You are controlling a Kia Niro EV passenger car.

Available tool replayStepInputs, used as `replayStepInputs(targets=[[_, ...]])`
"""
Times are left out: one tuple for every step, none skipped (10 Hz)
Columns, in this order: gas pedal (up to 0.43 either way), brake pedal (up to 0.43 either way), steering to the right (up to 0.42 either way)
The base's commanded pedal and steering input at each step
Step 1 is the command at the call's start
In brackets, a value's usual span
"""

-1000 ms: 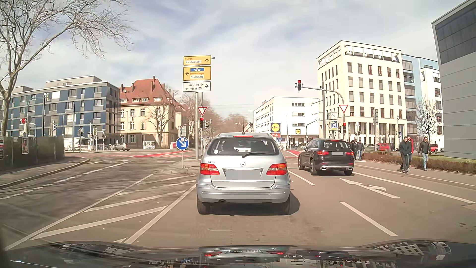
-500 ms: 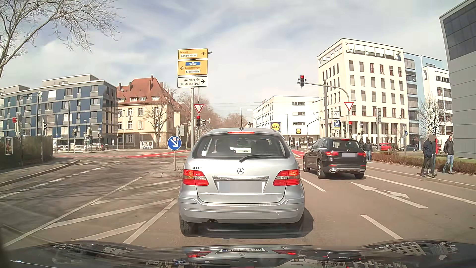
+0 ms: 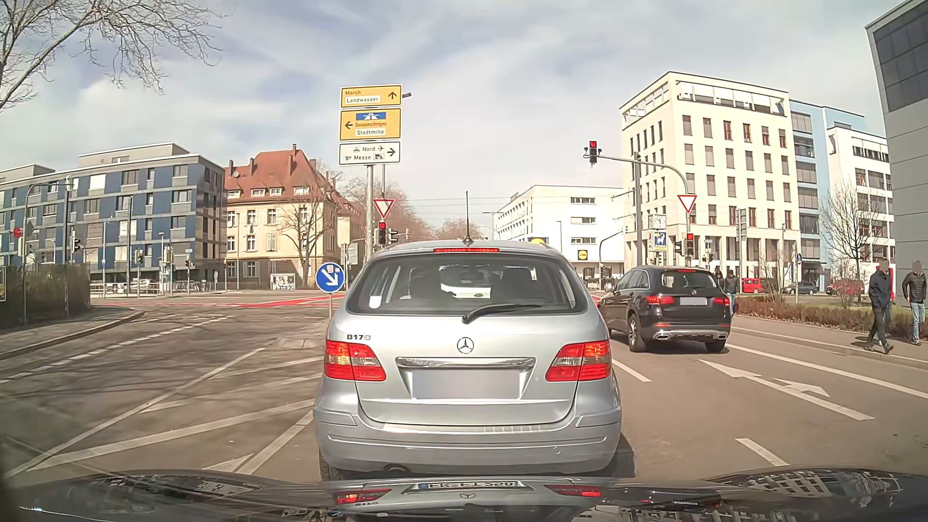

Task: Follow the waypoints while adhering to traffic rules and regulations

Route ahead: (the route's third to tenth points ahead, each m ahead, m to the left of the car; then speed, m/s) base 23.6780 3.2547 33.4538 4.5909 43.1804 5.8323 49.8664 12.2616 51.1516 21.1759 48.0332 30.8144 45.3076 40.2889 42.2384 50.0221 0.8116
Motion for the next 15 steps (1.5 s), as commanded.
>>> replayStepInputs(targets=[[0.0, 0.268, 0.006], [0.0, 0.25, 0.006], [0.0, 0.25, 0.006], [0.0, 0.25, 0.008], [0.0, 0.232, 0.009], [0.0, 0.201, 0.006], [0.0, 0.189, 0.006], [0.0, 0.183, 0.006], [0.0, 0.195, 0.006], [0.0, 0.232, 0.006], [0.0, 0.25, 0.006], [0.0, 0.262, 0.006], [0.0, 0.268, 0.006], [0.0, 0.28, 0.006], [0.0, 0.287, 0.006]])
